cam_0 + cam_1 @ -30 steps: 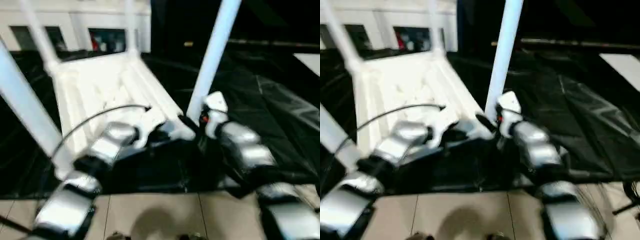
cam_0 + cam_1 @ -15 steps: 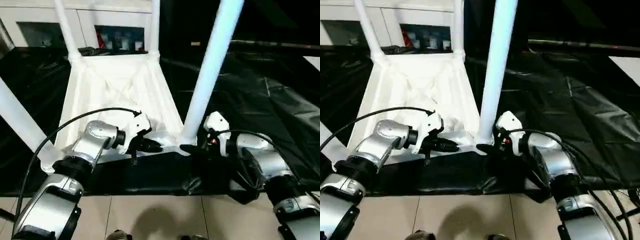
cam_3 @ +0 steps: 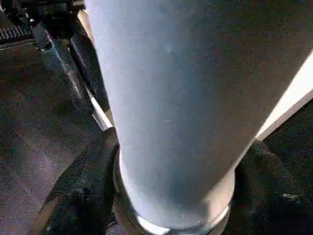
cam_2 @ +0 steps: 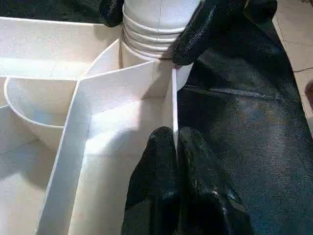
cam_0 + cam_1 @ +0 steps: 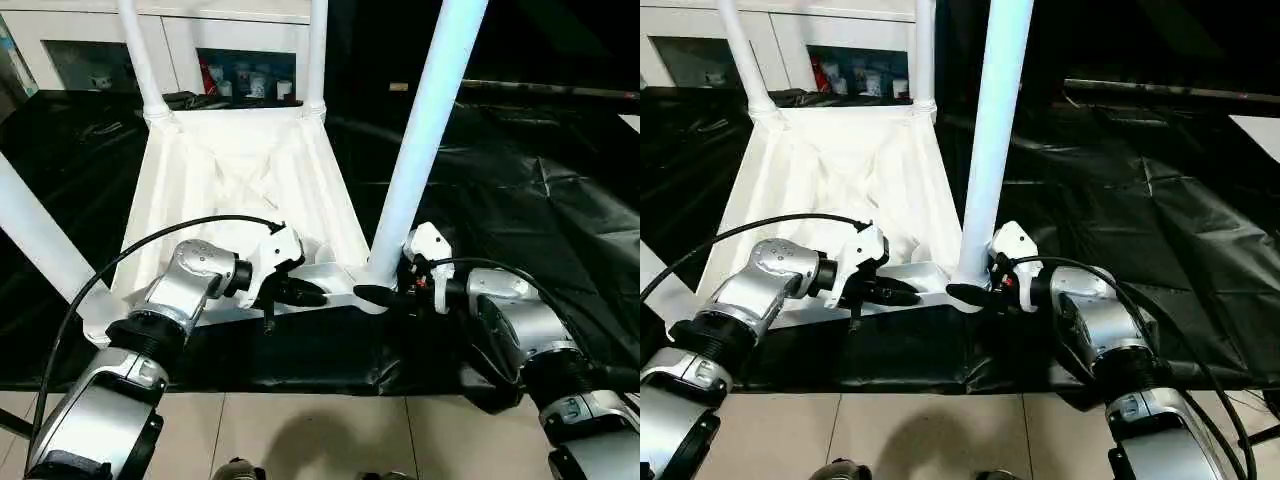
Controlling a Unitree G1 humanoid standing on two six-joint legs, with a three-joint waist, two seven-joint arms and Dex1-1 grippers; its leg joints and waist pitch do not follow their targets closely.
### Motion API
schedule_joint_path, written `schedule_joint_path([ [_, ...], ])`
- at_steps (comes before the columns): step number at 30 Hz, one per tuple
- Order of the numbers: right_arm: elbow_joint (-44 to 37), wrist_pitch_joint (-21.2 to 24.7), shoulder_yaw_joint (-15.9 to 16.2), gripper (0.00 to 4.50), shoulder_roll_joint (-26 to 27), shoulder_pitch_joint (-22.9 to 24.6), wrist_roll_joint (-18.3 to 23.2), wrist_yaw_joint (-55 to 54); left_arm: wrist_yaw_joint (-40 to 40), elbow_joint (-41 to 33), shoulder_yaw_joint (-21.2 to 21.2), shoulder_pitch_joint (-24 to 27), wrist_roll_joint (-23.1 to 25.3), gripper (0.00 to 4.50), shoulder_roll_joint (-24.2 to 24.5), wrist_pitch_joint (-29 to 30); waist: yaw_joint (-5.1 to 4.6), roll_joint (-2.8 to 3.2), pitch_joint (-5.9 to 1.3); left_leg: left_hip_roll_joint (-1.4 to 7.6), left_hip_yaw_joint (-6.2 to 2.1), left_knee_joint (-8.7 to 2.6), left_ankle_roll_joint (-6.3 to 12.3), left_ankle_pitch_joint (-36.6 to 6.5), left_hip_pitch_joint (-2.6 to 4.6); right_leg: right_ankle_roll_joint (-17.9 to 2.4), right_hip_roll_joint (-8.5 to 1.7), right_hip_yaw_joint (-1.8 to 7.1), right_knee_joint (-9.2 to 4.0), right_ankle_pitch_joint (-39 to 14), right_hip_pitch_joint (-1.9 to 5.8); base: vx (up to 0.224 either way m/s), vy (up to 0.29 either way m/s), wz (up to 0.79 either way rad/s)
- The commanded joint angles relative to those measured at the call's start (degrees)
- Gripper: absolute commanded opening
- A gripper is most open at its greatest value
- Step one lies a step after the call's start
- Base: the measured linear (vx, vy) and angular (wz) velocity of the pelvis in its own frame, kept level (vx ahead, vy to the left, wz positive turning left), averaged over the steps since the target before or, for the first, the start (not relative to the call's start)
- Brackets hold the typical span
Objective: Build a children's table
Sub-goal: Rotate leg to tighten
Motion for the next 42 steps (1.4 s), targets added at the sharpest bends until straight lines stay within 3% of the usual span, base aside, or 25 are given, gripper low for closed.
schedule_joint_path([
  [1, 0.65, 0.68, -0.96, 2.75, -0.09, -0.63, 0.18, -0.64, -1.63, -1.33, 0.32, -0.32, -1.64, 0.0, -1.31, -0.41, -0.22, -0.37, -4.6, 1.84, -0.7, -4.15, 1.21, -15.77, 1.31, -10.66, -2.74, 2.06, -3.9, -19.05, 2.73, 0.0, 0.0, 0.0],
  [4, 0.88, 0.83, -1.4, 2.73, 0.27, -0.53, 0.24, -1.69, -0.59, -0.89, 0.42, -0.44, -1.26, 0.0, -1.44, -0.4, -0.23, -0.41, -4.57, 1.84, -0.68, -4.15, 1.24, -15.91, 1.37, -10.66, -2.74, 2.05, -3.95, -19.29, 2.68, 0.0, 0.0, 0.0],
  [5, 2.97, 0.62, -3.02, 2.73, 2.21, -0.64, -0.8, -9.41, 5.49, 1.15, 0.81, -1.16, 0.62, 0.0, -2.52, -0.08, -0.31, -0.39, -4.58, 1.85, -0.69, -4.15, 1.07, -15.93, 1.33, -10.58, -2.77, 2.11, -3.92, -19.39, 2.6, 0.0, 0.0, 0.0],
  [6, 2.97, 0.62, -3.02, 2.73, 2.21, -0.64, -0.8, -9.41, 5.49, 1.15, 0.81, -1.16, 0.62, 0.0, -2.52, -0.08, -0.48, -0.4, -4.49, 1.78, -0.7, -4.19, 0.84, -16.09, 1.32, -10.5, -2.74, 2.12, -3.98, -19.74, 2.47, 0.0, 0.0, 0.0],
  [7, 4.53, 0.78, -4.43, 2.72, 3.92, -0.78, -1.3, -15.64, 9.94, 2.53, 1.3, -1.72, 1.56, 0.0, -3.64, 0.44, -0.65, -0.5, -4.44, 1.64, -0.86, -4.26, -0.14, -17.25, 1.51, -9.59, -2.85, 2.01, -4.38, -22.79, 2.46, 0.0, 0.0, 0.0],
  [8, 6.78, 2.05, -7.42, 2.72, 7.53, -1.02, -1.33, -27.4, 16.91, 4.23, 2.16, -2.6, 2.42, 0.0, -6.26, 1.5, -0.76, -0.34, -4.47, 1.7, -0.87, -4.27, -0.56, -17.4, 1.52, -9.54, -2.85, 2.07, -4.28, -22.84, 2.38, 0.0, 0.0, 0.0],
  [9, 6.79, 2.06, -7.43, 2.72, 7.55, -1.02, -1.33, -27.45, 16.94, 4.23, 2.16, -2.6, 2.43, 0.0, -6.27, 1.5, -1.09, -0.44, -4.28, 1.54, -0.91, -4.37, -1.32, -18.68, 1.74, -9.0, -2.78, 1.96, -4.67, -25.29, 2.07, 0.0, 0.0, 0.0],
  [10, 7.52, 2.71, -8.46, 2.72, 8.79, -1.18, -1.25, -31.44, 19.33, 4.79, 2.42, -2.94, 2.72, 0.0, -7.22, 1.84, -1.38, -0.58, -4.3, 1.34, -1.04, -4.34, -1.61, -19.74, 1.75, -8.03, -2.82, 1.75, -5.01, -27.91, 2.24, 0.0, 0.0, 0.0],
  [11, 8.81, 3.83, -9.84, 2.72, 11.53, -1.65, -1.35, -38.76, 23.5, 5.64, 2.76, -3.53, 3.0, 0.0, -9.83, 3.52, -1.5, -0.4, -4.31, 1.3, -1.13, -4.32, -1.59, -20.03, 1.72, -7.62, -2.88, 1.71, -5.11, -28.7, 2.23, 0.0, 0.0, 0.0],
  [12, 8.92, 3.93, -9.94, 2.72, 11.75, -1.71, -1.35, -39.3, 23.95, 5.74, 2.81, -3.59, 3.04, 0.0, -10.07, 3.62, -1.99, -0.38, -4.1, 1.24, -1.04, -4.24, -1.46, -21.07, 1.9, -6.99, -2.74, 1.7, -5.58, -30.42, 1.77, 0.0, 0.0, 0.0],
  [15, 11.12, 4.94, -11.74, 2.72, 15.39, -3.23, -0.58, -46.88, 31.34, 7.62, 3.37, -4.89, 3.64, 0.0, -14.12, 4.71, -2.1, -0.36, -4.2, 1.07, -1.1, -4.01, -1.0, -22.31, 2.3, -5.6, -2.67, 1.45, -6.21, -32.99, 1.44, 0.0, 0.0, 0.0],
  [17, 13.01, 3.55, -11.98, 2.72, 18.46, -5.05, -0.63, -49.74, 36.5, 9.88, 3.18, -6.26, 4.51, 0.0, -17.86, 4.89, -2.2, -0.13, -4.28, 1.14, -1.25, -4.27, -0.81, -22.83, 2.07, -4.92, -2.55, 1.28, -6.36, -32.08, 1.63, 0.0, 0.0, 0.0],
  [19, 12.79, 1.91, -11.66, 3.42, 19.7, -5.69, -0.27, -47.53, 36.64, 10.75, 2.34, -6.85, 5.24, 0.0, -19.05, 5.04, -2.26, 0.3, -4.27, 1.25, -1.37, -4.48, -0.78, -23.74, 2.23, -5.23, -2.44, 1.14, -6.37, -30.29, 1.72, 0.0, 0.0, 0.0],
  [23, 11.19, 0.13, -13.12, 3.63, 19.32, -6.22, 1.06, -46.86, 35.38, 10.67, 2.17, -7.02, 5.81, 0.0, -18.17, 4.78, -2.5, -0.07, -4.49, 1.25, -1.42, -4.83, -0.1, -22.7, 1.51, -6.17, -2.59, 1.22, -5.98, -26.48, 2.39, 0.0, 0.0, 0.0],
  [26, 10.35, 2.33, -12.72, 3.97, 16.85, -6.84, 1.68, -41.66, 31.39, 10.11, 2.04, -6.6, 5.47, 0.0, -15.84, 3.45, -2.7, -0.19, -4.51, 1.07, -1.2, -4.65, 1.1, -21.87, 1.37, -7.25, -2.58, 1.37, -5.92, -25.33, 2.59, 0.0, 0.0, 0.0],
  [28, 8.72, 3.94, -11.58, 3.97, 15.01, -6.55, 1.93, -36.95, 29.03, 9.77, 1.64, -6.23, 5.64, 0.0, -14.27, 2.39, -2.65, -0.28, -4.51, 1.17, -1.11, -4.6, 1.66, -20.78, 1.32, -7.69, -2.69, 1.51, -5.79, -24.5, 2.65, 0.0, 0.0, 0.0],
  [29, 6.72, 5.37, -10.15, 3.97, 12.82, -5.9, 1.85, -32.45, 26.55, 9.2, 1.53, -5.79, 5.41, 0.0, -12.88, 1.66, -2.48, -0.51, -4.58, 1.11, -1.16, -4.55, 1.91, -18.88, 1.09, -7.89, -2.61, 1.47, -5.54, -23.24, 3.16, 0.0, 0.0, 0.0],
  [32, 4.89, 6.4, -9.09, 3.97, 10.29, -5.27, 1.68, -27.86, 23.94, 8.78, 1.78, -5.43, 4.94, 0.0, -11.5, 0.93, -2.46, -0.44, -4.66, 1.31, -0.94, -4.44, 2.57, -17.02, 0.91, -8.72, -2.77, 1.68, -5.24, -21.25, 3.14, 0.0, 0.0, 0.0],
  [36, 1.47, 5.1, -5.28, 3.97, 3.34, -3.5, -0.06, -16.72, 14.45, 6.54, 1.88, -3.81, 2.6, 0.0, -8.05, -2.22, -2.05, -0.33, -4.67, 1.53, -0.79, -4.26, 2.84, -16.2, 1.22, -10.39, -2.79, 1.72, -5.0, -19.83, 3.07, 0.0, 0.0, 0.0],
  [39, 0.44, 4.59, -4.29, 3.97, 1.64, -2.89, -0.18, -13.32, 11.19, 5.58, 1.61, -3.18, 1.86, 0.0, -7.12, -2.6, -1.8, -0.14, -4.83, 1.64, -0.72, -4.26, 2.51, -15.42, 1.28, -11.41, -2.68, 1.7, -4.53, -17.16, 3.14, 0.0, 0.0, 0.0],
  [42, -3.54, 6.61, -1.1, 3.97, -2.24, -1.14, 0.47, -3.4, 2.47, 2.28, 1.13, -1.42, -0.75, 0.0, -5.16, -2.1, -1.13, -0.05, -4.73, 2.0, -0.53, -4.29, 2.74, -15.24, 1.46, -12.18, -2.56, 1.73, -4.32, -15.87, 3.11, 0.0, 0.0, 0.0],
])
